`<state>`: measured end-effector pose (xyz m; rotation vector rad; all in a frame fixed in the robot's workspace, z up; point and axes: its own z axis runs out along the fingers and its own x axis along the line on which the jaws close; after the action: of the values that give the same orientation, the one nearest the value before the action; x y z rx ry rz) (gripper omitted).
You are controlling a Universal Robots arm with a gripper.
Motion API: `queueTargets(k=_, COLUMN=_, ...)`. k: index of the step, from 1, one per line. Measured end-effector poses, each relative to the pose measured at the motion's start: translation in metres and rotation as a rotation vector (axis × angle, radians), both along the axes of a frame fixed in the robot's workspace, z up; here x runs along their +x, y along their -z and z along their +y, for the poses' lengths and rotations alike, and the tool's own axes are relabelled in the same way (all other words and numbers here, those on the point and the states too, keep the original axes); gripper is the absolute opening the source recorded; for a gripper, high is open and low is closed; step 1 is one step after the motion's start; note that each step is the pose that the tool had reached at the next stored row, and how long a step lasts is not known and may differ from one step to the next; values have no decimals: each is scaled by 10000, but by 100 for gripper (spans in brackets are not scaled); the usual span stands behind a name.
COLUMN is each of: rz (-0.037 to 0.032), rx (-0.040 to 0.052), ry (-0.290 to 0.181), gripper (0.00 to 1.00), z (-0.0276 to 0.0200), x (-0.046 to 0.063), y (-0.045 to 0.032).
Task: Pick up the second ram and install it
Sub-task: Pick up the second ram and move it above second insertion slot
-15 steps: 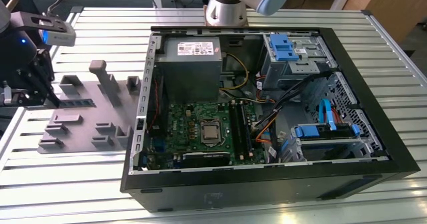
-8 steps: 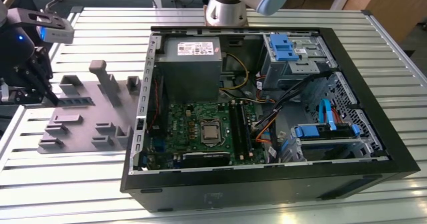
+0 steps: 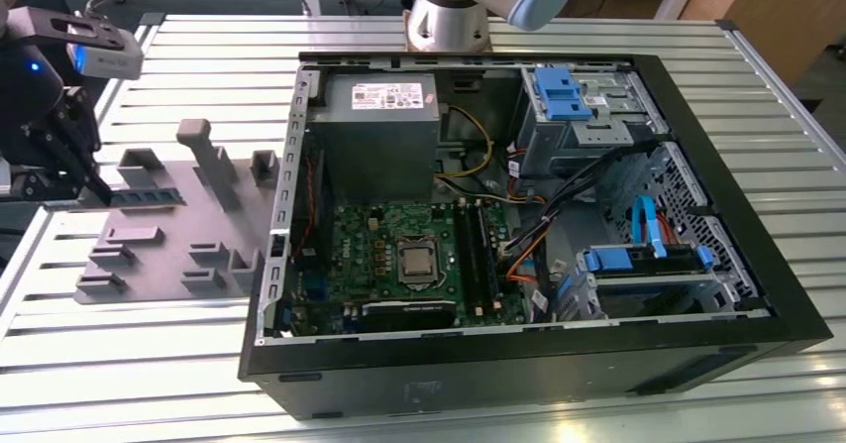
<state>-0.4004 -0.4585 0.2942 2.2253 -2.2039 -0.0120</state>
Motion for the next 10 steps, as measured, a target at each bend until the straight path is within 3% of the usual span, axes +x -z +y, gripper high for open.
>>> queueTargets(k=10, rz=1, rx=0, ry=0, gripper=14, z=0, x=0, y=-83)
